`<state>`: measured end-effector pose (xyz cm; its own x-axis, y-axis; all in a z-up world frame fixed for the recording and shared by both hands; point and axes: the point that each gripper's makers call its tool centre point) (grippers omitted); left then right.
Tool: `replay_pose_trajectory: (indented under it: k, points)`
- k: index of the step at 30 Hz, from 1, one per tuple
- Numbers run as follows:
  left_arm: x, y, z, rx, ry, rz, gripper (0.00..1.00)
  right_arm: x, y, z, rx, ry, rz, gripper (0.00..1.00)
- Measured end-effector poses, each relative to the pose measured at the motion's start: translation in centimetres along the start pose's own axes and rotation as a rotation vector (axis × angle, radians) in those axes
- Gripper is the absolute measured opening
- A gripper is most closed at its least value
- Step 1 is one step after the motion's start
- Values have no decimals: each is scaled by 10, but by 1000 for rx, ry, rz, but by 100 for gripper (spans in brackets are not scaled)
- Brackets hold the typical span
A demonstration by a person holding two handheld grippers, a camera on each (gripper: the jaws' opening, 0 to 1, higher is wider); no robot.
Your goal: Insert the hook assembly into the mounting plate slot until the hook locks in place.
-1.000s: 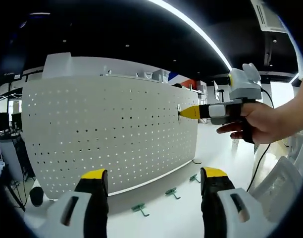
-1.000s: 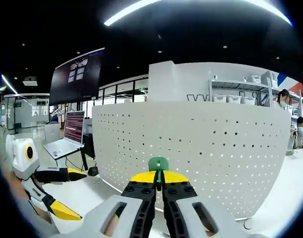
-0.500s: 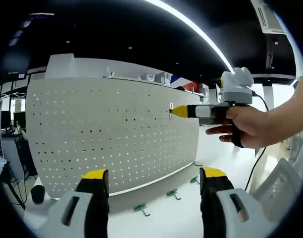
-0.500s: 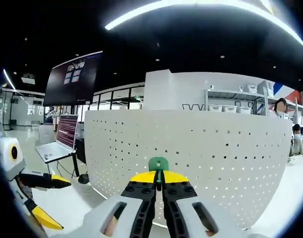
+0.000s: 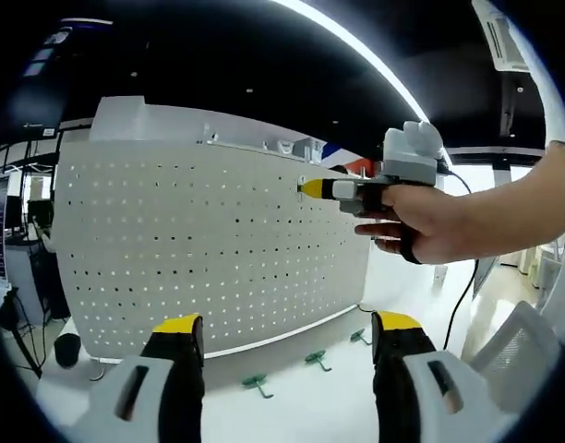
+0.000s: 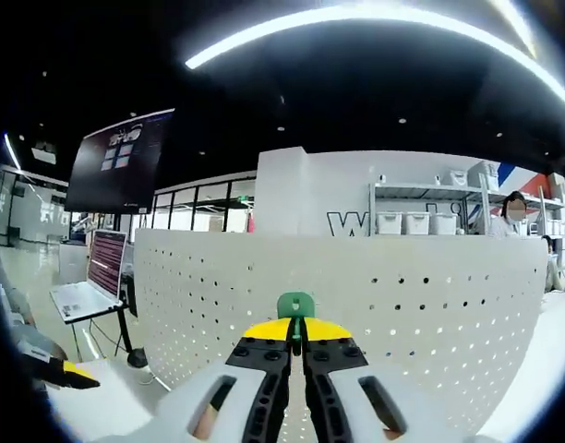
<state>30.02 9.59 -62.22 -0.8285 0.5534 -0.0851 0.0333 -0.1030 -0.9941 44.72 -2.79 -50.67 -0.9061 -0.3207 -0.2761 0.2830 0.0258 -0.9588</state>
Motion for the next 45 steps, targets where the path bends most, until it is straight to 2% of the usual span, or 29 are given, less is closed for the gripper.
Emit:
replay_pose_trajectory:
  k: [20,28,33,41,45]
  points:
    - [3,6,-3,11,-2,-25,74,-37,-2,15,33,39,17,2]
    - [4,9,-7,13,-8,-35,73,-44,-1,20,15,53,19,2]
    - [4,12,-8,14,-9,-45,73,-47,1,15,9,46,15,2]
    - [5,13,-11,20,-11,-44,72,-47,9,18,-12,79,-11,2]
    - [6,15,-11,24,-14,-49,71,-48,6,17,-30,92,2,2]
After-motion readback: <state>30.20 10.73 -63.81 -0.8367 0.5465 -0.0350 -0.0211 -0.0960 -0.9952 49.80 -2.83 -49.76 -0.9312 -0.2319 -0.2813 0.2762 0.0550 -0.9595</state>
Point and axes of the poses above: the point that each gripper's makers call its tool centre point, and the gripper's own axes: x roughly backward along the fingers, z roughly to its right, y roughly out of its underside, and after that the axes turned 9 degrees about z, right-handed
